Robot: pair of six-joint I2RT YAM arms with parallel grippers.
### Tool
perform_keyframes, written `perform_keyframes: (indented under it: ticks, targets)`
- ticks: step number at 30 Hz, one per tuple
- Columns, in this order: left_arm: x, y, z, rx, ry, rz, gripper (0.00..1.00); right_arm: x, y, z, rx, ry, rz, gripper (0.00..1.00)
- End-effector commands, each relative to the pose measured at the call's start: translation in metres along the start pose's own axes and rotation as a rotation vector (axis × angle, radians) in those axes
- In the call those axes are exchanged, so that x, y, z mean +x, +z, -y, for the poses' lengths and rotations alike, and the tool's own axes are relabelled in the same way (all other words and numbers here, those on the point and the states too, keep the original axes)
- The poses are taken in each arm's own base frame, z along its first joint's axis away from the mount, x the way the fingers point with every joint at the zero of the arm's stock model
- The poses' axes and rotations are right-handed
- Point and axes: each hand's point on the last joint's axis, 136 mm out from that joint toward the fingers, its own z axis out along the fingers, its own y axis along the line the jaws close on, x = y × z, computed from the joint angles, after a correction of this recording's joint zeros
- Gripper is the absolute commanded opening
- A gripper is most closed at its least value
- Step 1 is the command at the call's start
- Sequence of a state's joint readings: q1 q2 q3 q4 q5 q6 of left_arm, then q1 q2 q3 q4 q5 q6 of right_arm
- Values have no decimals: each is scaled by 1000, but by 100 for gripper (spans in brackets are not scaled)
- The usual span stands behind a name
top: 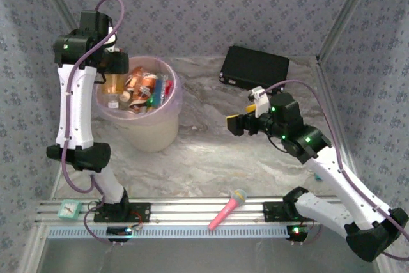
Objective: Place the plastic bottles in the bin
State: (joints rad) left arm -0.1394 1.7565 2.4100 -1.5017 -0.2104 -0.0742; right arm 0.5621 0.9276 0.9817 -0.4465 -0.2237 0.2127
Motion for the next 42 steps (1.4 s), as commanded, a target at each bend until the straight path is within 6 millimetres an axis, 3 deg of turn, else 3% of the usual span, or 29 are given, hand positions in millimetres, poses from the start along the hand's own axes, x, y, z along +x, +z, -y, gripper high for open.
perform_keyframes:
  ticks: [1,4,8,12,16,21,25,28,35,38,42]
  targets:
    - [27,14,-9,-58,74,-132,30,3,-3,3,9,12,-1,92]
    - [35,24,-3,-27,89,-180,35,3,-2,5,13,17,0,92]
    - [31,25,3,2,82,-169,64,3,1,6,10,24,-4,92]
    - [15,8,4,9,70,-83,84,4,6,9,11,37,-7,92]
    - [-6,-17,-6,-26,28,58,92,9,13,7,-4,50,-43,91]
    - [-26,-51,-13,-19,-24,225,91,9,17,9,-2,58,-55,91]
    - [-42,-64,-10,27,-41,341,78,13,26,8,-17,74,-73,91]
    - [-46,-47,-5,51,-50,336,67,16,31,6,-26,80,-89,90]
    - [-48,-3,9,96,-53,275,58,21,32,6,-14,75,-110,90]
    - [-39,13,16,119,-41,221,54,21,32,5,-15,75,-111,90]
    - [-21,19,21,138,-34,168,46,22,33,4,-15,73,-114,90]
